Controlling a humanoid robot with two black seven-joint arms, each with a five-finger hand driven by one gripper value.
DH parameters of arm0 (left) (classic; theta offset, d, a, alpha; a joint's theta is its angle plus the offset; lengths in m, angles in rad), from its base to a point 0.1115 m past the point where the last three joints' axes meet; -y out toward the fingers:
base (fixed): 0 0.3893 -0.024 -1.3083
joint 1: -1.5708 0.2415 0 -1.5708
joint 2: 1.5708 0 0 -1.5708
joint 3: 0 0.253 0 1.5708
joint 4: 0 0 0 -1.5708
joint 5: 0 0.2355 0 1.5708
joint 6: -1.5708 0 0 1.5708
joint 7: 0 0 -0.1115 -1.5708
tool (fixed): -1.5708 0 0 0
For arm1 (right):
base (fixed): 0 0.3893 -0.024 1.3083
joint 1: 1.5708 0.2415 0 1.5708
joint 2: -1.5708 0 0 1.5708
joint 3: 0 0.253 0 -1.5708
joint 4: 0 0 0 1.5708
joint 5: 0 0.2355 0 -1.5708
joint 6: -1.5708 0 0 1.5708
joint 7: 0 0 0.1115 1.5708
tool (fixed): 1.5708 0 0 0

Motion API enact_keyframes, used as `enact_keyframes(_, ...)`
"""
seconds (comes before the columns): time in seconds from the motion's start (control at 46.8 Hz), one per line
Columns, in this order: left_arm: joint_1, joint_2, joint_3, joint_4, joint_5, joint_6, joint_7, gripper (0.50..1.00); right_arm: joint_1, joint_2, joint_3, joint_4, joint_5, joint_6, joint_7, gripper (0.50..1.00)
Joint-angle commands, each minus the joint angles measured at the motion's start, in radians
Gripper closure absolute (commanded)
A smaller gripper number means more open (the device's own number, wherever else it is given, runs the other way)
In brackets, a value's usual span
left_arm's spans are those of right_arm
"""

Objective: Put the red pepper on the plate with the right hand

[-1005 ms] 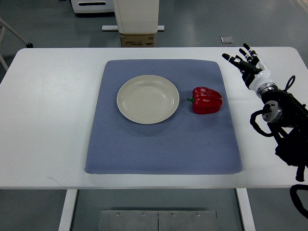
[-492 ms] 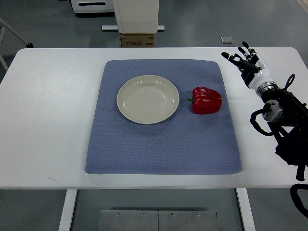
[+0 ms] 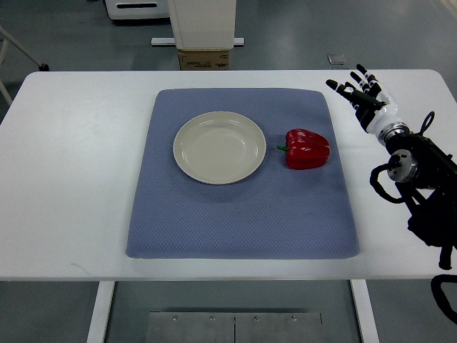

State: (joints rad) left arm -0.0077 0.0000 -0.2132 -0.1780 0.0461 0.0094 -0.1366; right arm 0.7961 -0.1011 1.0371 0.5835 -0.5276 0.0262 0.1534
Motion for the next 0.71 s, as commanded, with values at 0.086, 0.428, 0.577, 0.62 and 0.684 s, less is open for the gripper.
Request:
enact_keyframes(0.086, 0.000, 0.000, 0.000, 0.000, 0.000, 0.000, 0.000, 0.500, 0.002, -0.019, -0.019, -0.001, 0.000, 0.000, 0.000, 0.500)
enact_keyframes(0.428, 0.000, 0.000, 0.000, 0.002, 0.000, 0.000, 0.000, 0.500, 0.014, -0.020, -0.015, -0.002, 0.006, 0.000, 0.000, 0.500)
enact_keyframes(0.577, 0.000, 0.000, 0.000, 0.000, 0.000, 0.000, 0.000, 0.500, 0.017, -0.023, -0.017, -0.002, 0.023, -0.002, 0.000, 0.500)
enact_keyframes(0.62, 0.000, 0.000, 0.000, 0.000, 0.000, 0.000, 0.000, 0.500, 0.015, -0.022, -0.017, -0.002, 0.023, -0.002, 0.000, 0.500)
enact_keyframes(0.684, 0.000, 0.000, 0.000, 0.002, 0.000, 0.000, 0.000, 0.500, 0.012, -0.020, -0.017, -0.002, 0.023, -0.005, 0.000, 0.500)
